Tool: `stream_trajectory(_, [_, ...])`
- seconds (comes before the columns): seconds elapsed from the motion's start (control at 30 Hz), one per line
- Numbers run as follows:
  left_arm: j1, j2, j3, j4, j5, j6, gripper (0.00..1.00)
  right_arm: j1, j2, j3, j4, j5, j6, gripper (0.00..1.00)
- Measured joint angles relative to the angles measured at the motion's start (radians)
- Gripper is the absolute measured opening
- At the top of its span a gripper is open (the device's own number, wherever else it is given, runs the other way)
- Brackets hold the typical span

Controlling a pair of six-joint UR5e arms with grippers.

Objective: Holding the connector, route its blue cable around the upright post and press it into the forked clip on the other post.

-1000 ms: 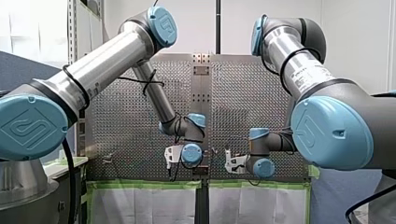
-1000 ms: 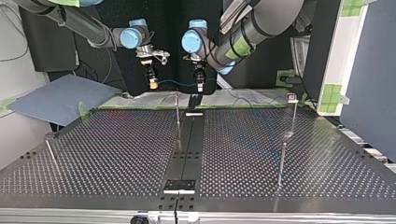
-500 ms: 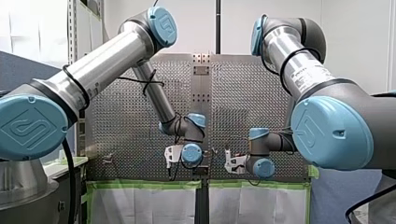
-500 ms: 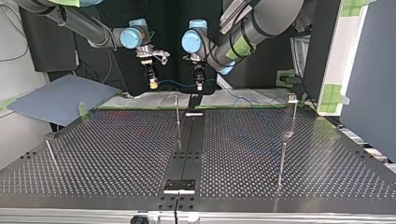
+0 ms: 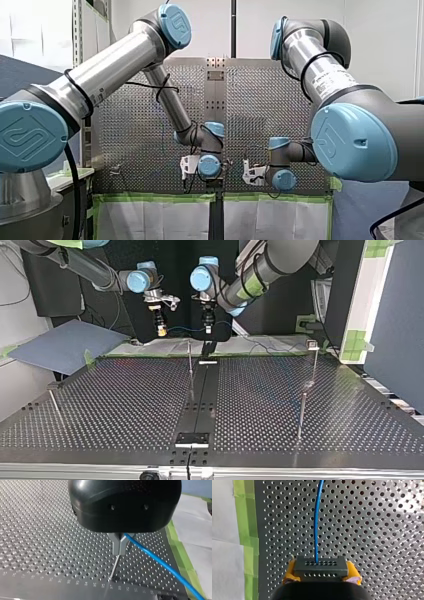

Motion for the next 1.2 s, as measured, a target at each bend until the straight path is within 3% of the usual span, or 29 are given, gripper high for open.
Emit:
stream_trajectory(0.37, [-0.006,-0.016,0.001,0.017,0.016,0.003,0.02,-0.022,0.0,-0.003,-0.031,-0.002,0.003,0.0])
stream_trajectory(0.8, [0.008,-0.024,0.015,0.018,0.053,-0.022,0.02,-0.053,0.0,-0.016,-0.029,-0.004,0.004,0.0])
stream_trajectory(1.2, [0.016,-0.025,0.026,0.004,0.12,-0.057,0.02,-0.059,0.0,-0.02,-0.028,-0.004,0.004,0.0])
